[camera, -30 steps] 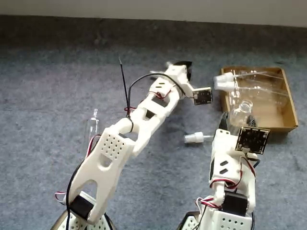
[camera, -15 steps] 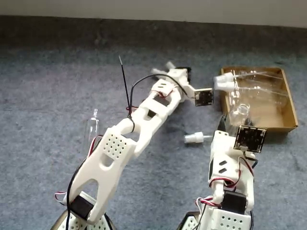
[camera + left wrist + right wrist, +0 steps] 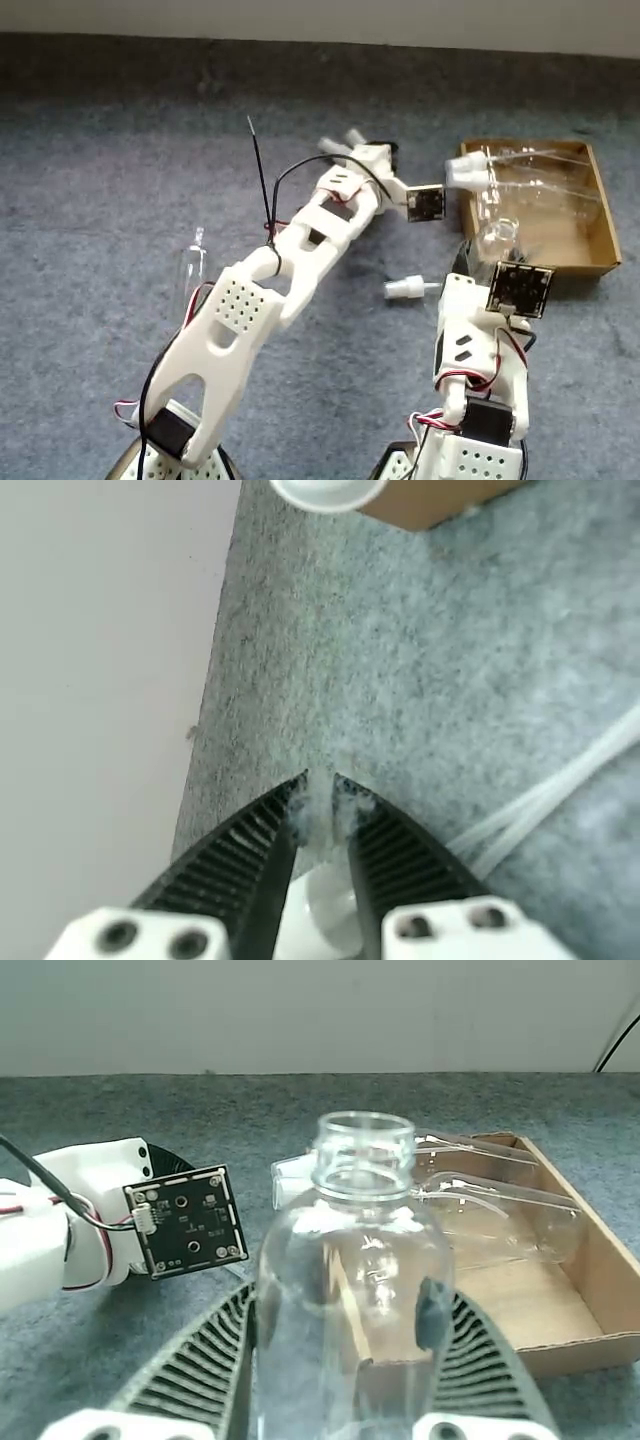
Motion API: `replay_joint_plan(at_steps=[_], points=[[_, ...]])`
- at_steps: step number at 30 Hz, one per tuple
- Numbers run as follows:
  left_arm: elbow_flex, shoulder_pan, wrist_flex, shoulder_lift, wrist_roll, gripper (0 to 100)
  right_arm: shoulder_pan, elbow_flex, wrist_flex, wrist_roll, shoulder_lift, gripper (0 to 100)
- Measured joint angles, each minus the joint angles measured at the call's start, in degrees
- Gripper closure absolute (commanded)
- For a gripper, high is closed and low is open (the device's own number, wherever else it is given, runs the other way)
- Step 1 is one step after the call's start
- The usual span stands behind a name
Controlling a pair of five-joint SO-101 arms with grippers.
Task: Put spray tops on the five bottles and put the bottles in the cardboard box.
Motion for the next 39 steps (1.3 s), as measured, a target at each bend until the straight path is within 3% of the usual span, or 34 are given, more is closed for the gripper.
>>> replay_joint_plan(at_steps=[4, 9, 17, 30, 39], points=[[-0.2, 0.0, 5.0, -0.9, 0.0, 99, 0.0, 0.0, 0.0, 0.0, 0.0, 85.9], [-0.2, 0.0, 18.1, -5.3, 0.4, 99, 0.0, 0.0, 0.0, 0.0, 0.0, 85.9], [-1.0, -0.1, 34.7, -9.6, 7.6, 99, 0.0, 0.0, 0.0, 0.0, 0.0, 85.9], [-1.1, -0.2, 59.7, -18.1, 8.4, 99, 0.0, 0.0, 0.0, 0.0, 0.0, 85.9], [-1.1, -0.3, 69.4, -24.8, 8.4, 99, 0.0, 0.0, 0.0, 0.0, 0.0, 85.9]])
